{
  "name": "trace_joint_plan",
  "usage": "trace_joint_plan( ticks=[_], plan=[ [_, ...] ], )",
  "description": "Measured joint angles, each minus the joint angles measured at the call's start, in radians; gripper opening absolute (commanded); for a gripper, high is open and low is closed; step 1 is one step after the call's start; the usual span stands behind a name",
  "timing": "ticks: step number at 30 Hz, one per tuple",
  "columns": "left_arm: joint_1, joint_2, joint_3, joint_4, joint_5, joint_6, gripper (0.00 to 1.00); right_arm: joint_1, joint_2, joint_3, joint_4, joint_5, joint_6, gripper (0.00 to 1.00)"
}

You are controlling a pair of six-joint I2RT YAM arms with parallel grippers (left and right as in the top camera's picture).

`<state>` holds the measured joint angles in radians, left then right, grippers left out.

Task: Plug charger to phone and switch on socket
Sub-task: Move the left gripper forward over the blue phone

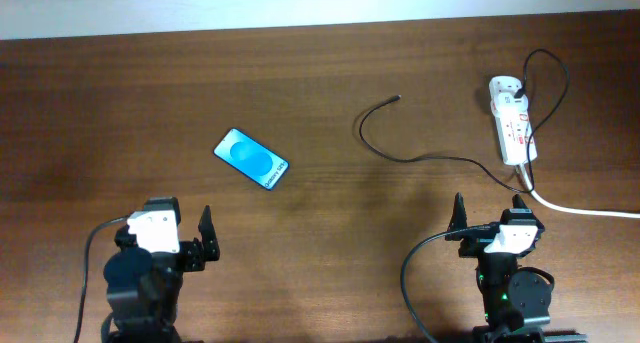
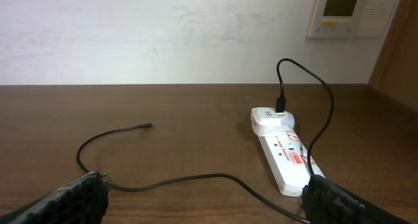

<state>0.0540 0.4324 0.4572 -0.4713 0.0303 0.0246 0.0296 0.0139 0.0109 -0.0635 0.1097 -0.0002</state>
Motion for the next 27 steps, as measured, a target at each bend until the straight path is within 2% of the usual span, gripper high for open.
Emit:
trace_joint_plan(
  ticks=[5,12,27],
  plan=[
    [0.000,0.084,0.011,0.000,0.000,0.000,0.99,0.000,0.000,0.000,0.000,0.000,0.000,0.98],
    [0.000,0.096,0.019,-0.006,0.000,0.000,0.99,0.000,0.000,0.000,0.000,0.000,0.000,0.98],
    [0.000,0.294,0.178,-0.095,0.026,0.014,0.99,0.000,0.000,0.000,0.000,0.000,0.000,0.98]
  ],
)
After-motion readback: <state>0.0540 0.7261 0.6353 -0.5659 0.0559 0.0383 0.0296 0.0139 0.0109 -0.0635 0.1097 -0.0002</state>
